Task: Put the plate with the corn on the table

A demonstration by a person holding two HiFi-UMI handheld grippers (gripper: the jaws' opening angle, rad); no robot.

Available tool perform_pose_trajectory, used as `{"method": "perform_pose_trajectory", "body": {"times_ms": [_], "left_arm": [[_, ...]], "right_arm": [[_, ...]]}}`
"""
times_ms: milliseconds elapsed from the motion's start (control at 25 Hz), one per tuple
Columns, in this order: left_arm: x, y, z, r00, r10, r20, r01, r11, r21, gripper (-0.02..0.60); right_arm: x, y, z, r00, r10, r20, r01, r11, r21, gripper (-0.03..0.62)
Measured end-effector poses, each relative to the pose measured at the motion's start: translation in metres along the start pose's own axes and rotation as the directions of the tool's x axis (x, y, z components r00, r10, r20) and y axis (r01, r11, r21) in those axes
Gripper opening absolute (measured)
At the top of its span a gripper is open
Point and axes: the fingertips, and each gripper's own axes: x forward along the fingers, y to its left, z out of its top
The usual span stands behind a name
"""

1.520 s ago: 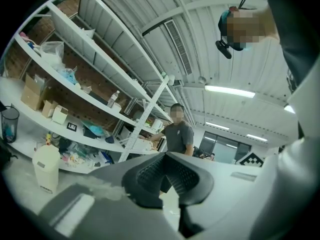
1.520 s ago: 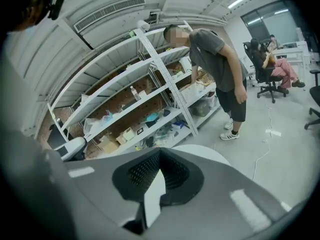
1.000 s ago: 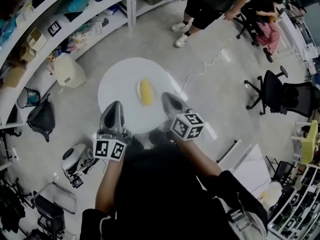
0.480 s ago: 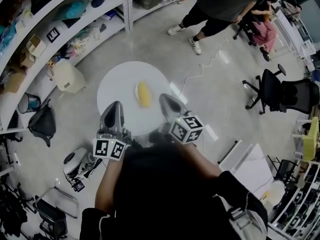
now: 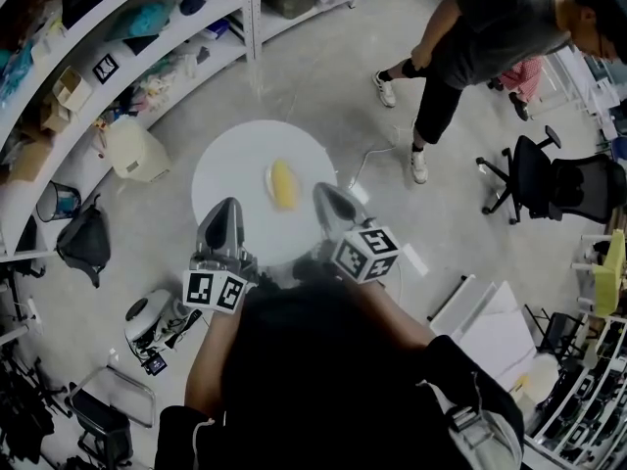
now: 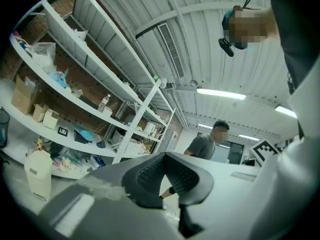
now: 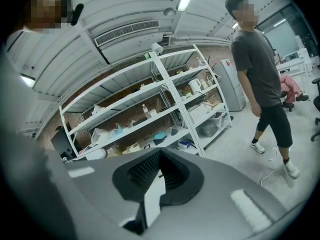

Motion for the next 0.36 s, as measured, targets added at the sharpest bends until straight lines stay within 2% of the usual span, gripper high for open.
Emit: {"method": "perform_pose_trajectory", "body": {"times_ms": [360], "left_arm": [[-0.0014, 0.0052, -0.0006, 1.0, 0.002, -0.01, -0.002, 1.0, -0.005, 0.005]], "right_arm": [[-0.0032, 0.0004, -0.0001, 1.0, -0.013, 0.001, 0.013, 1.0, 0.0, 0.008]]}}
